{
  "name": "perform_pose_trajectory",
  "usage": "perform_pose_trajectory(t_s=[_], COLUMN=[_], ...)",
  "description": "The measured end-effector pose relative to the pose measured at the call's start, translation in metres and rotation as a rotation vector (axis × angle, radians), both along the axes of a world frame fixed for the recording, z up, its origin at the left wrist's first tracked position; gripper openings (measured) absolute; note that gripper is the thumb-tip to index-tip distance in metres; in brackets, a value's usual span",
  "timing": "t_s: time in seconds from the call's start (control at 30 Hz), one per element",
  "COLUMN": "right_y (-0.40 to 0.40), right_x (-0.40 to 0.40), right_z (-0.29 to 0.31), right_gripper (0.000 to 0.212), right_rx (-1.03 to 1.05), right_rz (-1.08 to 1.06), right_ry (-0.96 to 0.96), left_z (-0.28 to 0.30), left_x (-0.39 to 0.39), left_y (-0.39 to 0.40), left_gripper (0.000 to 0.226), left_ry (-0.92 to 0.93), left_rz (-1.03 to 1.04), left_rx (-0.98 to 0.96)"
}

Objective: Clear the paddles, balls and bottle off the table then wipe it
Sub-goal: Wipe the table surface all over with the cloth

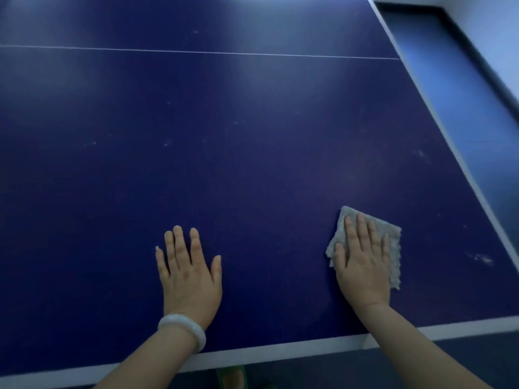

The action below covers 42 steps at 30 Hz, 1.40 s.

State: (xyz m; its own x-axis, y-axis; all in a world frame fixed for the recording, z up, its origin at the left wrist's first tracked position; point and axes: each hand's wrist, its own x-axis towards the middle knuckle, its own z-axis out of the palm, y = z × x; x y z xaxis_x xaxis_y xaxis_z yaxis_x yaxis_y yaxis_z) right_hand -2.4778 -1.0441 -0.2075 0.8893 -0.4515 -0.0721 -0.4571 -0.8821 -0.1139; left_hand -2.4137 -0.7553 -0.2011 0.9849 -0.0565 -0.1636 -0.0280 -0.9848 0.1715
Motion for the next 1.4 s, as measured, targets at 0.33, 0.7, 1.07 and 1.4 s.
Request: perform_pose_trajectory(t_s=[0.33, 0.7, 1.07, 1.4], right_y=[0.0, -0.033, -0.017, -0.085], right_x=[0.0, -0.019, -0.03, -0.051], right_z=[0.001, -0.001, 0.001, 0.006], right_gripper=[0.063, 0.061, 0.062, 0.062], right_rx=[-0.015, 0.024, 0.033, 0.067], right_rz=[-0.003, 0.194, 0.061, -0.368], right_ry=[-0.021, 0.023, 0.021, 0.083], left_z=[0.011, -0.01, -0.007, -0.004], left_x=[-0.012, -0.024, -0.026, -0.026], left_y=[-0.138, -0.161, -0.164, -0.166], left_gripper=[0.066, 0.067, 0.067, 0.067], left_ry=[0.008, -0.056, -0.042, -0.04], left_rz=[-0.47, -0.425, -0.427, -0.422], left_rx=[-0.105, -0.005, 0.052, 0.094])
